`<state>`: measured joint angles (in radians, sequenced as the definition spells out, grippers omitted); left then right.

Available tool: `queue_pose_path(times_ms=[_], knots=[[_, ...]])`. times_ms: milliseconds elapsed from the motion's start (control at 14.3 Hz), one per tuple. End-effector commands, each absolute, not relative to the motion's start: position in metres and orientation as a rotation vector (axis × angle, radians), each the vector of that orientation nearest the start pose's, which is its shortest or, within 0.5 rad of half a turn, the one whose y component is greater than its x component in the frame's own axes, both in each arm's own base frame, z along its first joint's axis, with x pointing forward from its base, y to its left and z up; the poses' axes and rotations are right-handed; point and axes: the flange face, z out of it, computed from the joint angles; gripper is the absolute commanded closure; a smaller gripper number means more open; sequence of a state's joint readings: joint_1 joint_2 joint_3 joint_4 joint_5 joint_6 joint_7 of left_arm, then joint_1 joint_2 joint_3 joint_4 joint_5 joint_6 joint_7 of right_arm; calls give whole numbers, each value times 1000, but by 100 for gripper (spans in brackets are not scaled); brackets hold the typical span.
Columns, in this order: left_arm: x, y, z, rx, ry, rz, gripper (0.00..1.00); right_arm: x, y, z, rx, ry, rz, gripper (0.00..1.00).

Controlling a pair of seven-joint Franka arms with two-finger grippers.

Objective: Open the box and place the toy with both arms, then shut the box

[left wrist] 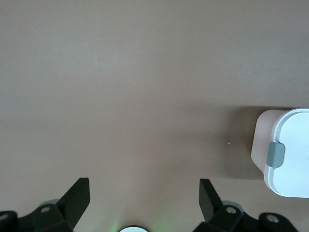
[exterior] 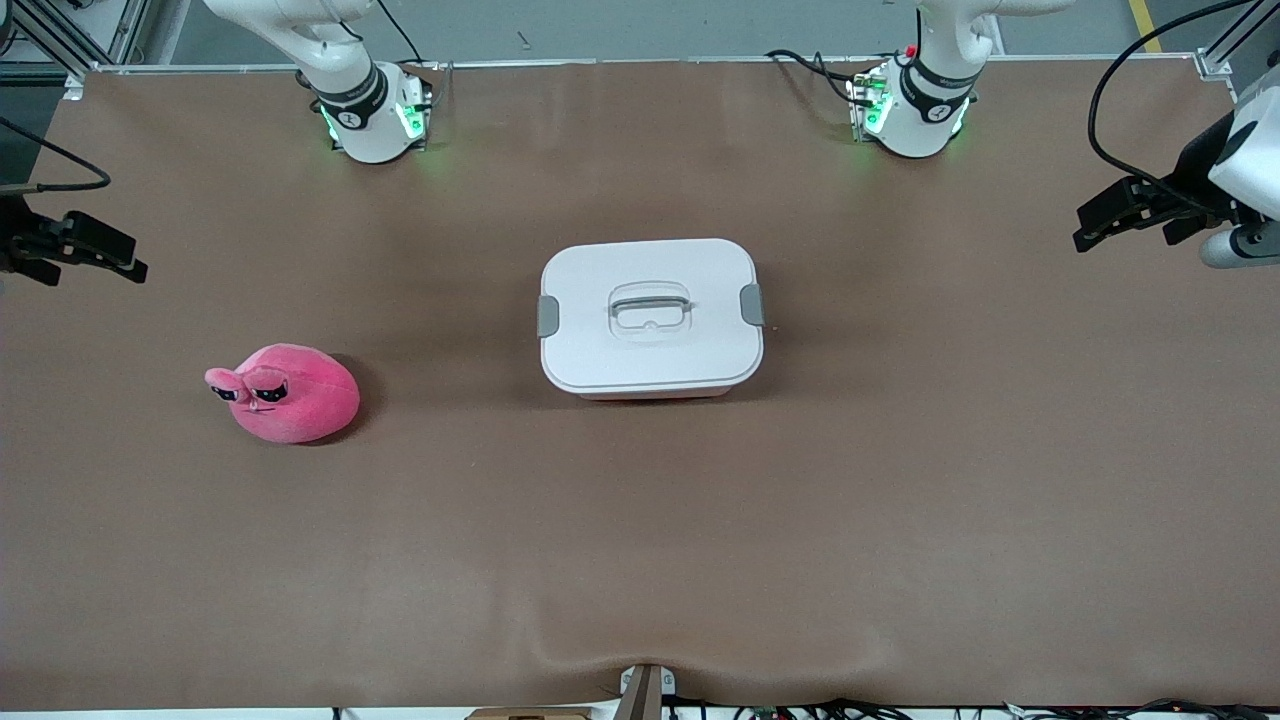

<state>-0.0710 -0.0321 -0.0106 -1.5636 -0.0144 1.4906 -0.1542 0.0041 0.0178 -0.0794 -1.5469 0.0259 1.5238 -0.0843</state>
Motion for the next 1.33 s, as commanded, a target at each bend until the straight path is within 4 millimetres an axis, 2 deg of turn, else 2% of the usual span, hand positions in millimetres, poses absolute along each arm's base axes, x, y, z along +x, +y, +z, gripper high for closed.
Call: queue_pose_path(times_ms=[0,420,629,979,1259], knots=[[537,-44,643,-3159,-114,60,0,547,-37,626,-3124,2,61,0],[538,-45,642,-3156,-111,62,0,548,-39,626,-3126,4,63,0],[539,-45,651,-3160,-109,31,0,548,-39,627,-3126,2,61,0],[549,-42,636,-3150,-119,73,0,551,-38,626,-3127,2,54,0],[550,-38,636,-3155,-152,74,0,551,-38,627,-3129,0,44,0]])
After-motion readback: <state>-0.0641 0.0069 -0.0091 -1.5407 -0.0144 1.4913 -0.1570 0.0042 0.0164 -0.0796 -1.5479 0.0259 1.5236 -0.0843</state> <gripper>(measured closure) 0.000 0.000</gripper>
